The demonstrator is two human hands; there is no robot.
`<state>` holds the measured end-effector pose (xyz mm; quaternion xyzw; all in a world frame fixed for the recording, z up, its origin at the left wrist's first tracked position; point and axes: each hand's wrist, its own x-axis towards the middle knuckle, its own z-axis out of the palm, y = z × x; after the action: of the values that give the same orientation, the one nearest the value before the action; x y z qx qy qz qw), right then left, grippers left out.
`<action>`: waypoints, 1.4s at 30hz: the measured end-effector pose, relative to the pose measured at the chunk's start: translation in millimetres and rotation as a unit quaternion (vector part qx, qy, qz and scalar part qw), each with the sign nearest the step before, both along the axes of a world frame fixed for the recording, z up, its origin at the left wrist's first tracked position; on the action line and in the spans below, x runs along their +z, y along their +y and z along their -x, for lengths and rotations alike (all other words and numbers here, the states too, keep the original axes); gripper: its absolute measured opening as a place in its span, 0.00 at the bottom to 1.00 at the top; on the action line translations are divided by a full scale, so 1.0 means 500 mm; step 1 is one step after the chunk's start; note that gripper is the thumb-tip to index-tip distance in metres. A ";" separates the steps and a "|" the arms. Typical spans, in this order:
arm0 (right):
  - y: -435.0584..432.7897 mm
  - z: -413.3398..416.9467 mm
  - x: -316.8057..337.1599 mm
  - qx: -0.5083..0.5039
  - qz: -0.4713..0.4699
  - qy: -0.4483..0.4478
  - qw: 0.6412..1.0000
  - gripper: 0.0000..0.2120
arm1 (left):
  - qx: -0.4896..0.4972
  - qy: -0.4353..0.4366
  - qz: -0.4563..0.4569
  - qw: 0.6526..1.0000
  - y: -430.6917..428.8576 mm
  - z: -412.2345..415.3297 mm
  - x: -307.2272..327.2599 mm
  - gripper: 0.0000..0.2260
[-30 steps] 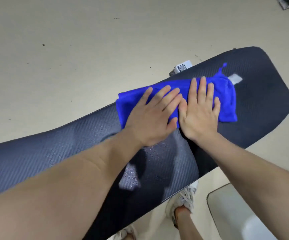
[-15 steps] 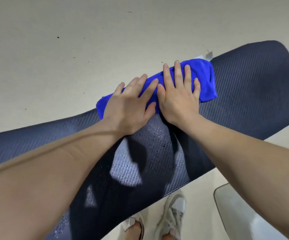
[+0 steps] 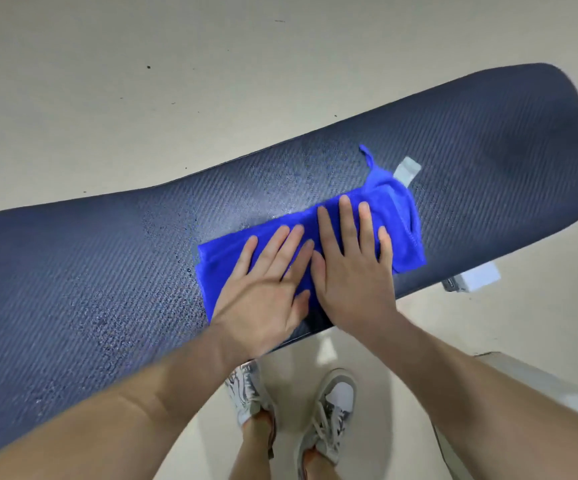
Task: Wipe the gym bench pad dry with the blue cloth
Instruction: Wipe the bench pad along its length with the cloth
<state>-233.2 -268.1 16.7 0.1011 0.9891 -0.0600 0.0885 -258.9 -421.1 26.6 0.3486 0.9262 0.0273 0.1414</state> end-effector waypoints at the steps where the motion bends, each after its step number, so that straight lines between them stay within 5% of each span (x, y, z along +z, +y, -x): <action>1: -0.002 -0.028 0.006 0.004 0.001 -0.008 1.000 0.27 | -0.005 -0.009 0.004 1.000 -0.002 -0.024 0.006 0.29; 8: 0.025 -0.089 0.056 0.026 0.005 -0.062 0.998 0.28 | 0.000 -0.035 -0.029 0.999 -0.017 -0.062 0.013 0.26; 18: -0.008 0.222 0.000 -0.008 0.006 0.001 1.000 0.29 | 0.078 0.039 -0.062 0.994 -0.024 0.221 -0.023 0.25; 26: -0.030 0.334 -0.004 -0.028 -0.010 -0.026 0.999 0.27 | 0.125 -0.104 -0.054 0.985 -0.029 0.370 -0.011 0.24; 36: -0.092 0.217 0.012 -0.037 -0.009 -0.038 0.999 0.28 | 0.022 0.012 -0.040 0.999 -0.121 0.260 -0.017 0.27; 42: -0.139 0.096 0.014 -0.009 -0.019 -0.052 0.998 0.28 | 0.042 0.023 -0.037 0.998 -0.172 0.119 -0.008 0.26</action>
<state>-281.4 -337.7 23.6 0.1149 0.9831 -0.0371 0.1378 -318.4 -507.2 22.8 0.3150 0.9412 0.0593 0.1064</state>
